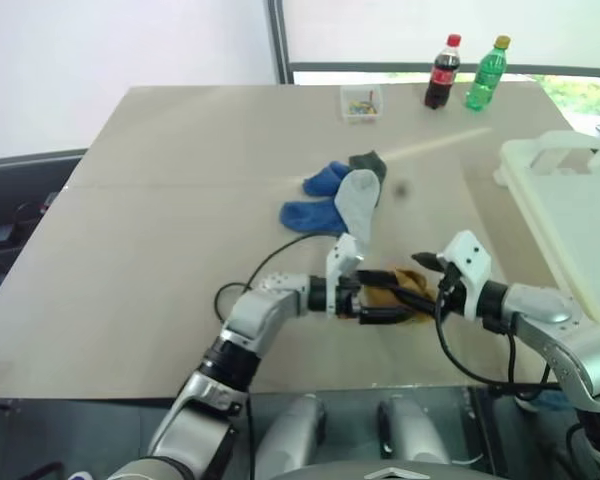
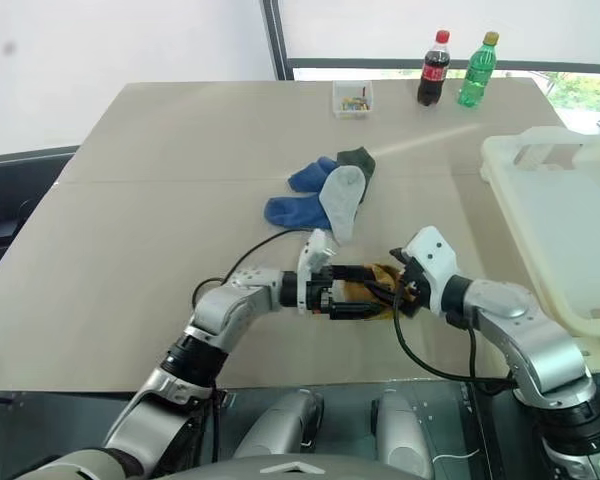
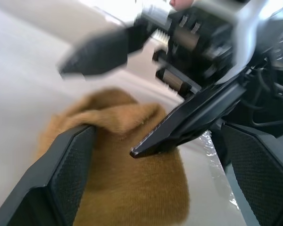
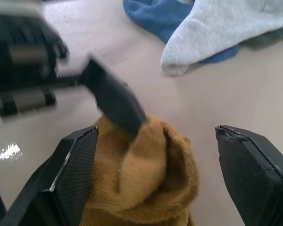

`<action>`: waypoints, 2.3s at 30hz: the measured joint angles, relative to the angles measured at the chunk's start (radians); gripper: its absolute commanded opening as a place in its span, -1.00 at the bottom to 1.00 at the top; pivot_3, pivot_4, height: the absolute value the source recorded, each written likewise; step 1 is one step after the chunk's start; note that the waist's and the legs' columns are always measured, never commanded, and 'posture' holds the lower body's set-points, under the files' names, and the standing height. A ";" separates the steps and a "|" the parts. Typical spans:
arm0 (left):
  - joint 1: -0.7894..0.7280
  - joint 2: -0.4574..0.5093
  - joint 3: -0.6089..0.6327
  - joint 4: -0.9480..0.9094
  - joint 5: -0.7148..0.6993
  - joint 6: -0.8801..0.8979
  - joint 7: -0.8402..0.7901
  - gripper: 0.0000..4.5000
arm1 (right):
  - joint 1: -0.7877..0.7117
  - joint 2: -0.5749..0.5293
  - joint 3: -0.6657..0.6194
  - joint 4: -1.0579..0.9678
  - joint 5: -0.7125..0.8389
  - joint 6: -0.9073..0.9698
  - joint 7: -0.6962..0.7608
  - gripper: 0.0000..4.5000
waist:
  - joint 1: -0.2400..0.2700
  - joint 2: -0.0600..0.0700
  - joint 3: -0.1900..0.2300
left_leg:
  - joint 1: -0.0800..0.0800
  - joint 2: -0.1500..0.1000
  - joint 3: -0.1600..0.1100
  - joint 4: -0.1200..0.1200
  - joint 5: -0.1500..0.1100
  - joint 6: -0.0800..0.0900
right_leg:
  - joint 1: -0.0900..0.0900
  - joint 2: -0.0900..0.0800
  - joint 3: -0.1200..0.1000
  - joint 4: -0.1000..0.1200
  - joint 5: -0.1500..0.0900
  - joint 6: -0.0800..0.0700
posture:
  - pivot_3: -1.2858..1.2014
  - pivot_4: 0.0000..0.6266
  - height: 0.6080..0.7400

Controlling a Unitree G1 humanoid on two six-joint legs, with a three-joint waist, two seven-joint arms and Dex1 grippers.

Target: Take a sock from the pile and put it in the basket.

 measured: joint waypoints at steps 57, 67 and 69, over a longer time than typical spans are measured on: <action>0.289 0.236 0.212 -0.339 -0.107 -0.123 0.047 1.00 | -0.191 0.175 -0.247 0.291 0.240 0.309 0.079 -1.00 | -0.017 -0.002 -0.003 | 0.004 0.004 0.003 -0.004 0.000 0.000 | 0.001 0.000 -0.002 -0.002 0.001 -0.001 | 0.03 -0.52 0.99; 0.191 0.145 0.181 -0.300 -0.128 -0.112 0.094 1.00 | -0.627 0.102 -0.625 0.690 0.188 0.079 -0.316 -1.00 | -0.020 0.001 -0.001 | -0.001 0.002 0.004 -0.006 0.000 -0.001 | -0.004 0.000 -0.001 -0.002 0.001 -0.002 | 0.03 -0.52 0.99; 0.180 0.140 0.177 -0.295 -0.124 -0.112 0.096 1.00 | -0.666 0.088 -0.622 0.793 0.138 0.037 -0.359 -1.00 | -0.024 0.001 -0.001 | -0.001 0.002 0.006 -0.007 0.001 -0.001 | -0.005 0.000 0.000 -0.002 0.001 -0.002 | 0.03 -0.52 0.99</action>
